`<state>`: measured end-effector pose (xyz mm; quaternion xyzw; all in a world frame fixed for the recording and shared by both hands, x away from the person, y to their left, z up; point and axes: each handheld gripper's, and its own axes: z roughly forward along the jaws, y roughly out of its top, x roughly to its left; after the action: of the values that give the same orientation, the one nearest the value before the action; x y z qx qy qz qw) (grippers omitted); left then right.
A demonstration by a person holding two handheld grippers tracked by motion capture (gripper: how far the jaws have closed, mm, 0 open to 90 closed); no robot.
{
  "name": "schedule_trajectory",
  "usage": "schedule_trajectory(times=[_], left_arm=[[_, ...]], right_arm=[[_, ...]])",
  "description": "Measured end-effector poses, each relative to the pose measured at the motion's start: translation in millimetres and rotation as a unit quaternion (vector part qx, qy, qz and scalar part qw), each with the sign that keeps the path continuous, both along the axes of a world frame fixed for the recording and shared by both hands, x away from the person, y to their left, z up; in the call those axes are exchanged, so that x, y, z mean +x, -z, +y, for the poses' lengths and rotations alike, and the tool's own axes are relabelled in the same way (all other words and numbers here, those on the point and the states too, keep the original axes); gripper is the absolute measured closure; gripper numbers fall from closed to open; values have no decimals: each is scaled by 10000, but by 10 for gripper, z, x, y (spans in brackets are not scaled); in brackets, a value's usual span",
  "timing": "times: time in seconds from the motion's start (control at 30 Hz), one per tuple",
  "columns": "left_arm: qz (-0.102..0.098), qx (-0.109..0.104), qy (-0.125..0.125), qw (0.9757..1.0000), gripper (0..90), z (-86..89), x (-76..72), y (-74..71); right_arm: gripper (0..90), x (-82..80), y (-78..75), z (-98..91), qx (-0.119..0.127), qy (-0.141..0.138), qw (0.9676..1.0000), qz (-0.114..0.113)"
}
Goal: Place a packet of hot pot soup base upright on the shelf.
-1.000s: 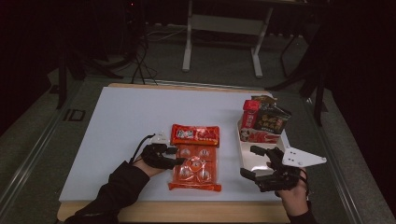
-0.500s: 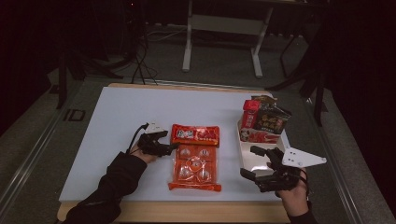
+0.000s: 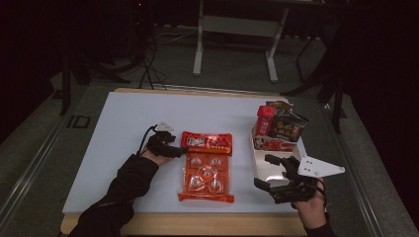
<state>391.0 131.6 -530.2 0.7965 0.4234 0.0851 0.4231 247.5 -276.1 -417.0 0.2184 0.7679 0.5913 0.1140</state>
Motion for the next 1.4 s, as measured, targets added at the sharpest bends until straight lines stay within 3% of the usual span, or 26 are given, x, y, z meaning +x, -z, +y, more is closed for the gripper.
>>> schedule_trajectory(times=[0.33, 0.6, 0.8, 0.93, 1.0, 1.03, 1.07, 1.1, 1.13, 1.4], left_arm=[[348, -72, -244, 9991, 384, -38, 179, 116], [545, -175, -69, 9983, 531, -140, 263, 152], [584, -70, 106, 9982, 585, -256, 278, 136], [623, -68, 236, 9978, 697, -322, 278, 130], [584, -9, 248, 9980, 752, -340, 269, 125], [586, -15, 284, 9979, 842, -354, 264, 120], [607, -13, 331, 9976, 873, -370, 257, 114], [458, 198, 361, 9981, 887, -403, 230, 90], [423, 243, 354, 9982, 890, -408, 221, 78], [184, 206, 297, 9992, 896, -393, 147, 0]], right_arm=[[145, 1, 8, 6, -37, -9, 10000, -4], [145, 2, 12, 0, -34, -6, 10000, 4], [145, -1, 10, -1, -43, -14, 10000, -6], [145, 3, 12, -4, -25, -7, 10000, 4], [145, 3, 13, -4, -24, -12, 10000, 3], [145, 3, 12, -5, -32, -12, 10000, 0], [145, 3, 11, -6, -27, -15, 10000, 0], [145, 5, 12, -6, -14, -12, 10000, -1], [145, 6, 13, -6, -13, -7, 10000, 4], [146, 5, 8, -12, -4, 10, 10000, 16]])
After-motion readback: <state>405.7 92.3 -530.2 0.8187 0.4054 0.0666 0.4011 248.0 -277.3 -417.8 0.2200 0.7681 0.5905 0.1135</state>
